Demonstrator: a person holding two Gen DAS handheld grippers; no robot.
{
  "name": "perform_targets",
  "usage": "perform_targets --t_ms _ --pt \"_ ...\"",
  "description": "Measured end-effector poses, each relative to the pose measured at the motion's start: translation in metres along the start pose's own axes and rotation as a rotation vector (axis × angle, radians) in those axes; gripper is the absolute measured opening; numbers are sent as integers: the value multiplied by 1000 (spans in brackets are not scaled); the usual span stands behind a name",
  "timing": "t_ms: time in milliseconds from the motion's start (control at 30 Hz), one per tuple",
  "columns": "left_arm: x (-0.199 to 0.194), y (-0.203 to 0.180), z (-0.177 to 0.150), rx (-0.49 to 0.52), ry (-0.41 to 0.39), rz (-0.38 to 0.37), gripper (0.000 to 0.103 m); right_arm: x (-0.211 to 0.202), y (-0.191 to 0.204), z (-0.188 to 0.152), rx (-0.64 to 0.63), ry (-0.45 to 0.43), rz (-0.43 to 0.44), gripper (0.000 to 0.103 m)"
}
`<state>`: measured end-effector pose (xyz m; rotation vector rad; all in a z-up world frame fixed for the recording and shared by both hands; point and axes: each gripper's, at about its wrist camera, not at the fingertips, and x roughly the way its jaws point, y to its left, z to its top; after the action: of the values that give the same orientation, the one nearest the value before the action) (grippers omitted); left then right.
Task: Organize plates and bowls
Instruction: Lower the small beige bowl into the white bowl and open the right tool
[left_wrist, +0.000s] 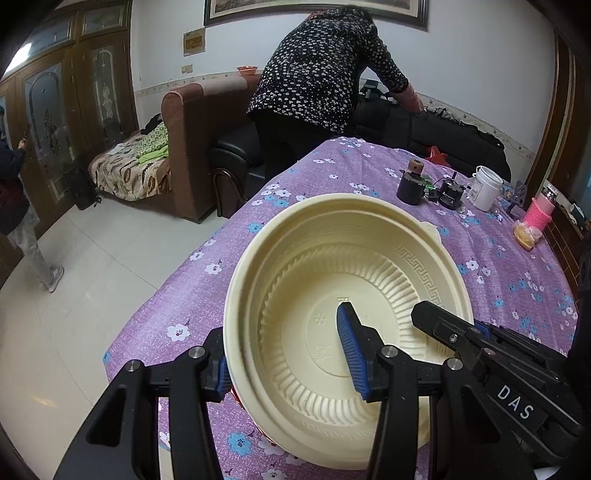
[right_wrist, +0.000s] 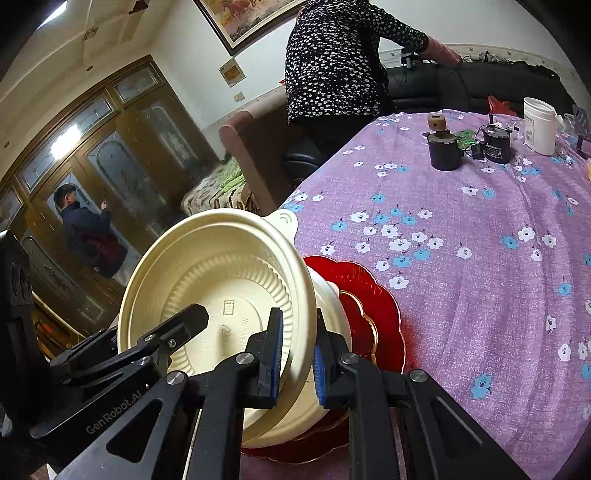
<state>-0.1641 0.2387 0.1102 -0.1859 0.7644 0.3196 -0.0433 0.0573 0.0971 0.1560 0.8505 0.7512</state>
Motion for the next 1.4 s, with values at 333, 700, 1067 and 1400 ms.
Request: perform_targets --t_ms 333,700,1067,1400 --pt "2 -5 -1 18 -5 18 49 4 0 1 -11 -3 -9 16" --pt "11 -5 -1 19 -9 77 51 15 7 1 -37 13 -16 17" --pt "7 11 4 -31 -29 81 66 26 2 -3 -51 26 -54 17" --pt "1 25 2 -88 -39 51 79 19 11 -5 -86 -45 -63 43"
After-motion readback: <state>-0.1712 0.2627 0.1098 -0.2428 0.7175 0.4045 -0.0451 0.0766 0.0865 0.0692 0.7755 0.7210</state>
